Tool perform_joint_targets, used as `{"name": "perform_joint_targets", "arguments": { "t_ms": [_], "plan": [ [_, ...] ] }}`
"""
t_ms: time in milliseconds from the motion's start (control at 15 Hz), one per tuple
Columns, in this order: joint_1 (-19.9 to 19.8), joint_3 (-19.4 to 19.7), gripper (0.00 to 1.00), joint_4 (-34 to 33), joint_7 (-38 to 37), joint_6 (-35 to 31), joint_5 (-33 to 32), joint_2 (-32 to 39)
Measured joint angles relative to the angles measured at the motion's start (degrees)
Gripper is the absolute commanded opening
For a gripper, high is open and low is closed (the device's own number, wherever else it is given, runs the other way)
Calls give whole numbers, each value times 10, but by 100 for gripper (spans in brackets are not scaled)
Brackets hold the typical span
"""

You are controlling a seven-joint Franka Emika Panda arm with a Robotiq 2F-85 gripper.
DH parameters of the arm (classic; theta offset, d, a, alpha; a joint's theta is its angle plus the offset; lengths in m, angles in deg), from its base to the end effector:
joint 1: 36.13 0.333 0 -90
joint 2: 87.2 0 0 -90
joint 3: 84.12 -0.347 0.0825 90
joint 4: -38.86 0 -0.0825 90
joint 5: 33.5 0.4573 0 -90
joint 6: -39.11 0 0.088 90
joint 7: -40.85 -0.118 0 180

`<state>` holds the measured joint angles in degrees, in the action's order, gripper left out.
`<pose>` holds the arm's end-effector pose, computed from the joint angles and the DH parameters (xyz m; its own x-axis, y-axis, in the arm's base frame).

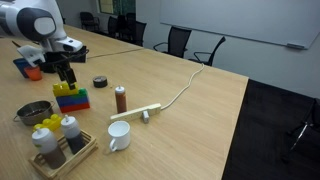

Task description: Remove the yellow block from the tower and put it on the table

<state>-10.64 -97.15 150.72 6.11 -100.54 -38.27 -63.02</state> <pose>0.5436 0.4258 0.2387 0.9938 0.1029 0.0433 0.1058 -0.9918 -0.0714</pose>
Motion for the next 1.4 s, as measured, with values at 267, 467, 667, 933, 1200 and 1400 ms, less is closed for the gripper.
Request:
{"name": "perform_joint_targets", "arguments": {
  "t_ms": [267,467,667,933,1200,1400],
  "plan": [
    [16,5,100,-33,0,-1,-1,22],
    [18,9,100,-34,0,0,-1,24],
    [18,9,100,-31,0,0,11,31],
    [21,8,80,-31,0,-1,30,40],
    [24,10,56,-31,-3,-1,30,40],
    [24,10,49,-31,-3,-1,30,43]
  ]
}}
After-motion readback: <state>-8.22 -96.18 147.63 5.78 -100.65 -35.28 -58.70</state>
